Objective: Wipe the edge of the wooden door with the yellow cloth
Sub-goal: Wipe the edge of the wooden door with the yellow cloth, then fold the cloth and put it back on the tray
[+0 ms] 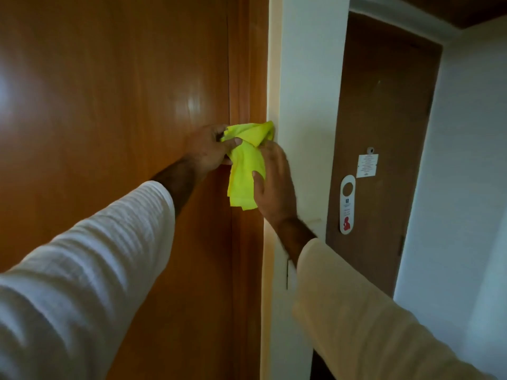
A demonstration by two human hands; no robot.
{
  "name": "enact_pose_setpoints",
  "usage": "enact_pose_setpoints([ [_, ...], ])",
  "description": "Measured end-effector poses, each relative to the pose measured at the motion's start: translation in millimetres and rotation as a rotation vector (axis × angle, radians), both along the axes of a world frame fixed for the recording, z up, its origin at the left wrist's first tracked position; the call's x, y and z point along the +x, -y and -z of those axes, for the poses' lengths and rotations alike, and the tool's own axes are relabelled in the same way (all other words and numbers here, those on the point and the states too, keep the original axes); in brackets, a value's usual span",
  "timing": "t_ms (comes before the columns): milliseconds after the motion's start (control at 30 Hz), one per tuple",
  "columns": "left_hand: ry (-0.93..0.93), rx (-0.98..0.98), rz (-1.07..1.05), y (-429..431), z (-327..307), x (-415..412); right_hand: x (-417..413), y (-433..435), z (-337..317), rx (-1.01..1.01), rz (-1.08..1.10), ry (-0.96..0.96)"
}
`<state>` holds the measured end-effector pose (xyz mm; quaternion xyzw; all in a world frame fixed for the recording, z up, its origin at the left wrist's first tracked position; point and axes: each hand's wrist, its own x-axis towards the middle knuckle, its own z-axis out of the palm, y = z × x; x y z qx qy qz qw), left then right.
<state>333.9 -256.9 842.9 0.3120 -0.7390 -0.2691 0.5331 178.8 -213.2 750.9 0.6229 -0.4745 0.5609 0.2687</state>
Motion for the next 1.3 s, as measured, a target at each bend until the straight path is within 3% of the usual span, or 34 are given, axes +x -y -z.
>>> enact_pose_setpoints([
  [100,-0.096,0.045,0.075,-16.6,4.0,4.3,-21.5,-19.8,0.4,-0.023,-0.103,0.182],
  [300,-0.311,0.154,0.148,-57.4,14.1,-0.5,-49.5,-62.1,5.6,0.412,-0.547,0.626],
  [400,-0.456,0.251,0.183,-77.7,38.4,-13.3,-66.3,-81.4,10.8,0.433,-0.769,0.83],
  [500,-0.539,0.308,0.22,-90.2,70.8,-30.3,-89.4,-96.7,17.2,0.42,-0.843,0.927],
  [867,-0.43,0.464,0.241,-115.3,175.2,-125.4,-183.4,-156.8,91.0,0.481,-0.572,1.017],
  [1100,-0.34,0.712,0.34,-140.3,276.9,-204.9,-265.4,-209.8,190.3,0.564,-0.359,1.118],
  [1300,-0.2,0.844,0.276,-155.4,382.1,-259.7,-318.1,-251.4,300.1,0.687,-0.199,1.21],
])
